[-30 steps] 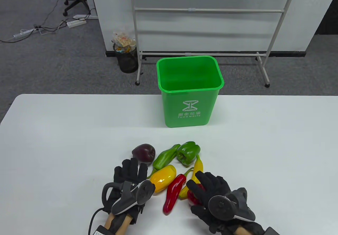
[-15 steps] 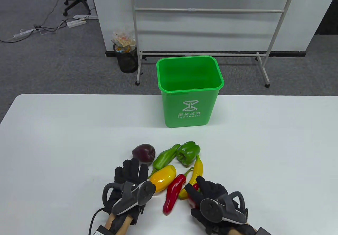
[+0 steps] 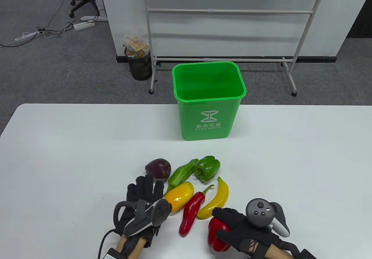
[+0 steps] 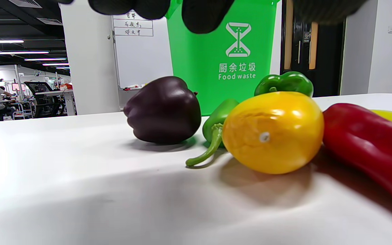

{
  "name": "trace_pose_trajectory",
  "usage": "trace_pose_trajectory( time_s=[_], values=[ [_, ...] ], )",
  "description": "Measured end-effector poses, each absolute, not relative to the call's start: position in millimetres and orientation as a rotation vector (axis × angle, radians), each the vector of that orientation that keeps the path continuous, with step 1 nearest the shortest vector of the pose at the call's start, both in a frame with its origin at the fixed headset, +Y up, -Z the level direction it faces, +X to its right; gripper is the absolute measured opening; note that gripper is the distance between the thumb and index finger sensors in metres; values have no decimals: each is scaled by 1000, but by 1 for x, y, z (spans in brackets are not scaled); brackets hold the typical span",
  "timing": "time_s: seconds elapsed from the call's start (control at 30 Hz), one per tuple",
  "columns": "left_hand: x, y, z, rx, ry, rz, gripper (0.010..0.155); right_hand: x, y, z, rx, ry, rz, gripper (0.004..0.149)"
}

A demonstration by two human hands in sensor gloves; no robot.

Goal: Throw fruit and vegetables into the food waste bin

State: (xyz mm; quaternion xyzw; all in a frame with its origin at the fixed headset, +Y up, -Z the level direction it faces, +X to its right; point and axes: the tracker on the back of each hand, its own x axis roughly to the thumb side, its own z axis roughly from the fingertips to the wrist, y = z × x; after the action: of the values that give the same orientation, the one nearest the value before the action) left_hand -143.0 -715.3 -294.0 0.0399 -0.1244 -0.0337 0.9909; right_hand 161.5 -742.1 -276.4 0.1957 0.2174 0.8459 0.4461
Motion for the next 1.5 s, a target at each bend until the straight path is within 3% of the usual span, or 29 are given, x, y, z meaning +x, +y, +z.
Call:
trace_pose_trajectory(
  time_s=[0.13, 0.2, 0.27, 0.33, 0.4, 0.47, 0.53, 0.83, 1.17, 1.37, 1.5],
  values=[
    [-145, -715, -294, 79, -248, -59, 81, 156, -732, -284, 440, 644, 1578, 83],
    [-147, -714, -294, 82, -245, -54, 81, 148, -700, -303, 452, 575, 1356, 83],
    [-150, -713, -294, 85, -236, -45, 81, 140, -642, -336, 492, 415, 1237, 83],
    [-152, -713, -294, 80, -229, -26, 81, 137, -566, -388, 406, 201, 1215, 84],
    [-151, -714, -294, 73, -229, -30, 81, 137, -525, -431, 298, 138, 1277, 93],
    [-150, -714, -294, 71, -231, -29, 81, 144, -517, -445, 211, 171, 1413, 99],
    [-149, -712, -294, 73, -236, -18, 81, 148, -522, -439, 138, 124, 1453, 99],
    [-152, -714, -295, 70, -230, -29, 81, 165, -571, -384, 290, 39, 1764, 87],
    [-149, -714, -295, 68, -228, -39, 81, 160, -600, -320, 676, -204, 2216, 75],
    [-151, -716, -296, 56, -222, -44, 81, 134, -657, -303, 1010, -136, 2648, 79],
    [-148, -718, -297, 47, -227, -50, 81, 120, -705, -311, 1113, 64, 2846, 79]
  ],
)
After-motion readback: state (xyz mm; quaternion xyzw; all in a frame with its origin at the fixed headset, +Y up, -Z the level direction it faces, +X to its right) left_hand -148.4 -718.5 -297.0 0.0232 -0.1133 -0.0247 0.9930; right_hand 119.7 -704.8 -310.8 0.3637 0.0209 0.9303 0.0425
